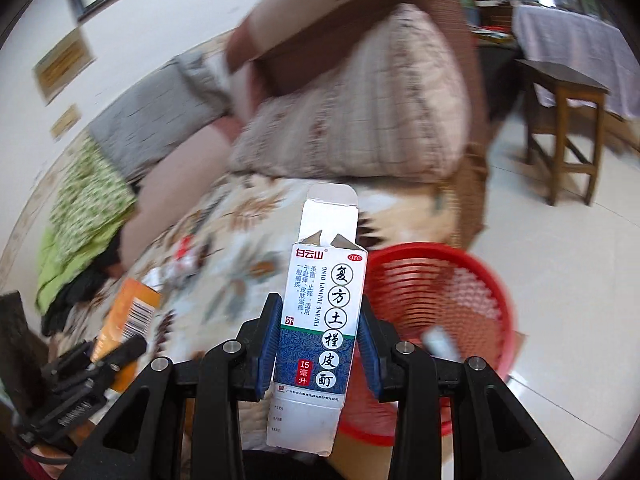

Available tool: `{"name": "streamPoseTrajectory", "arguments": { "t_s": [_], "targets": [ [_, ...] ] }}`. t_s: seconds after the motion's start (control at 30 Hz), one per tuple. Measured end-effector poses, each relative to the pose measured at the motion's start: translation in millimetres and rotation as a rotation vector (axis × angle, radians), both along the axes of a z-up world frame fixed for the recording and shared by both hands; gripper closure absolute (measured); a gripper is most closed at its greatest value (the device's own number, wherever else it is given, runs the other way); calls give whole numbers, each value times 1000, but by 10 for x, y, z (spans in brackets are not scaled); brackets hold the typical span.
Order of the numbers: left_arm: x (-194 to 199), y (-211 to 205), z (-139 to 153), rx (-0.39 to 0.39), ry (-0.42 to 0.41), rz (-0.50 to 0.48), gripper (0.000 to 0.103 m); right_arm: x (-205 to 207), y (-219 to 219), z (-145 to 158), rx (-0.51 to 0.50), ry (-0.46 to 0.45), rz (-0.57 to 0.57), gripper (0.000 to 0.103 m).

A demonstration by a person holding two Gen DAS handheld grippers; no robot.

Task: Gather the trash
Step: 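Carry both boxes over the red basket and open both tools to drop them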

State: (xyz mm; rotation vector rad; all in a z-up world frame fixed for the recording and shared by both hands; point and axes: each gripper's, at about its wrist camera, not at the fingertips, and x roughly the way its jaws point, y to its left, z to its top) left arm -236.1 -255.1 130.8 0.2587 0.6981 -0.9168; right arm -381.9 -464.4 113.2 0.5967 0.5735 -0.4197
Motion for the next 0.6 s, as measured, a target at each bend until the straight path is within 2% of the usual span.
{"name": "streamPoseTrajectory", "arguments": {
  "t_s": [0.17, 0.33, 0.37, 0.43, 0.6],
  "targets": [
    [-68, -675, -5, 2, 81, -116, 58, -100, -367, -227, 53, 28, -69, 64],
    [-124, -1106, -104, 33, 117, -165, 58, -8, -562, -436, 111, 53, -82, 62],
    [-122, -1164, -117, 33, 124, -169, 58, -32, -582, -468, 120, 49, -86, 61],
    [-126, -1264, -140, 33, 138, -176, 58, -39, -643, -492, 134, 50, -98, 52],
    [-79, -1431, -202, 47, 174, -177, 44, -149, -695, -414, 103, 47, -118, 49]
  ]
}}
